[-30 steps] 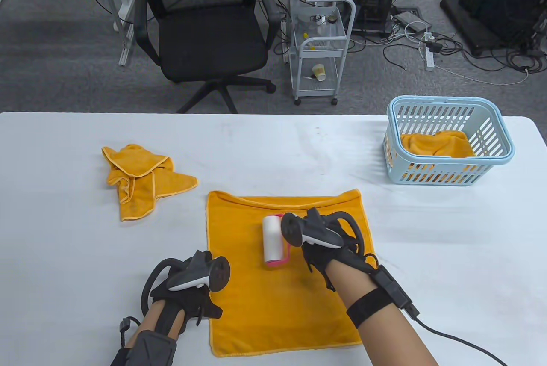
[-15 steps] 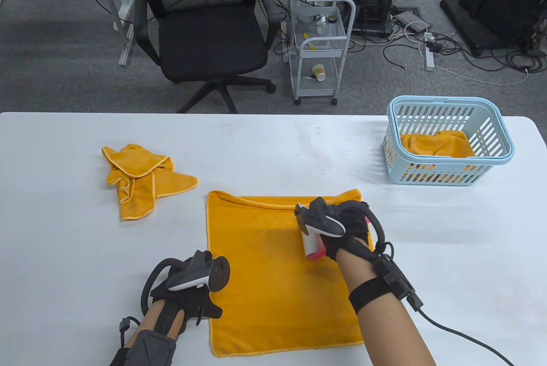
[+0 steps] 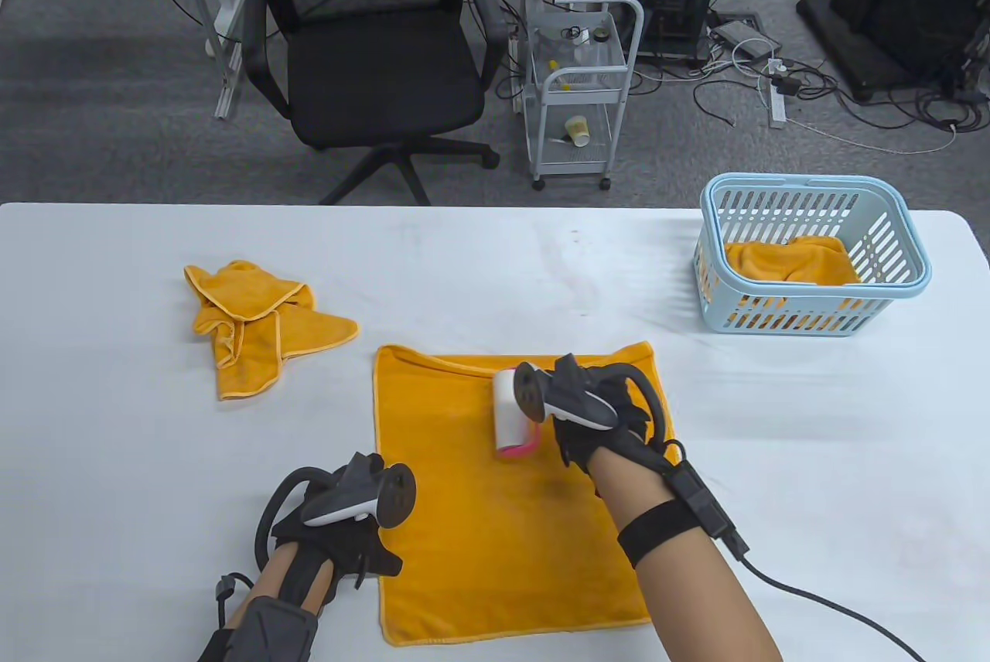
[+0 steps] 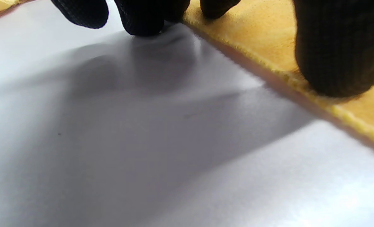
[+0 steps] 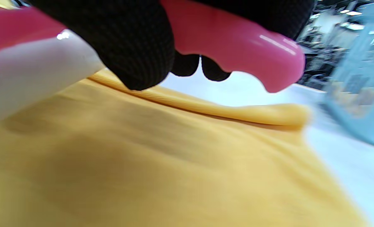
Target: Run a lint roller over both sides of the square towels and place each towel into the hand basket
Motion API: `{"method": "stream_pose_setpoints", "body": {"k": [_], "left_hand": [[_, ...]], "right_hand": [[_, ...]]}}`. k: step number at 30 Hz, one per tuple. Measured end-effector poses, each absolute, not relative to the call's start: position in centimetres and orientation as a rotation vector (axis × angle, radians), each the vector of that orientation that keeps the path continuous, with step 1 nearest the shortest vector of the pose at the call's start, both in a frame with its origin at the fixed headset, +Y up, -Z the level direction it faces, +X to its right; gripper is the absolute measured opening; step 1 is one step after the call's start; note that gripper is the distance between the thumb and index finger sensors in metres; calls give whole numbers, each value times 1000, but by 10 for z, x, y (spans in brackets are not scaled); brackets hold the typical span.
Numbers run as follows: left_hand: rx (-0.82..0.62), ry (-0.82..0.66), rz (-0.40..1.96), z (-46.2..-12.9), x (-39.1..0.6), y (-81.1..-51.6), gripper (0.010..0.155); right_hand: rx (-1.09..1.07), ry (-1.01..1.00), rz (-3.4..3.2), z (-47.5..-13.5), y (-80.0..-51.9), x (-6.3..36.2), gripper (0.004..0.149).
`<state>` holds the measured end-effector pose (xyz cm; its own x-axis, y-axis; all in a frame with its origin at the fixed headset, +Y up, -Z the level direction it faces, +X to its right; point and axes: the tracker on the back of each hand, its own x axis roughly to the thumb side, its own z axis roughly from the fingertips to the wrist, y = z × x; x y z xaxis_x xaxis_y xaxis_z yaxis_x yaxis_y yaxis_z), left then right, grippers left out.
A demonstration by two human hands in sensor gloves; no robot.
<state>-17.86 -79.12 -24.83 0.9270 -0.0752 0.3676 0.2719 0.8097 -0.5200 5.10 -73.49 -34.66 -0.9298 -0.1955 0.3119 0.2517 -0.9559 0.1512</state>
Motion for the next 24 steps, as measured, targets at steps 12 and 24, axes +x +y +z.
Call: {"method": "stream_pose_setpoints", "body": {"k": [12,24], "left_hand": [[-602,-343,-185,-248,-179,-792,102],[-601,-343,-190,-249,-179,-791,102]], "right_hand": [[-342,-273,-2758,-354,-750,64,64],[56,-288,-2628,-355,-741,179,61]]}}
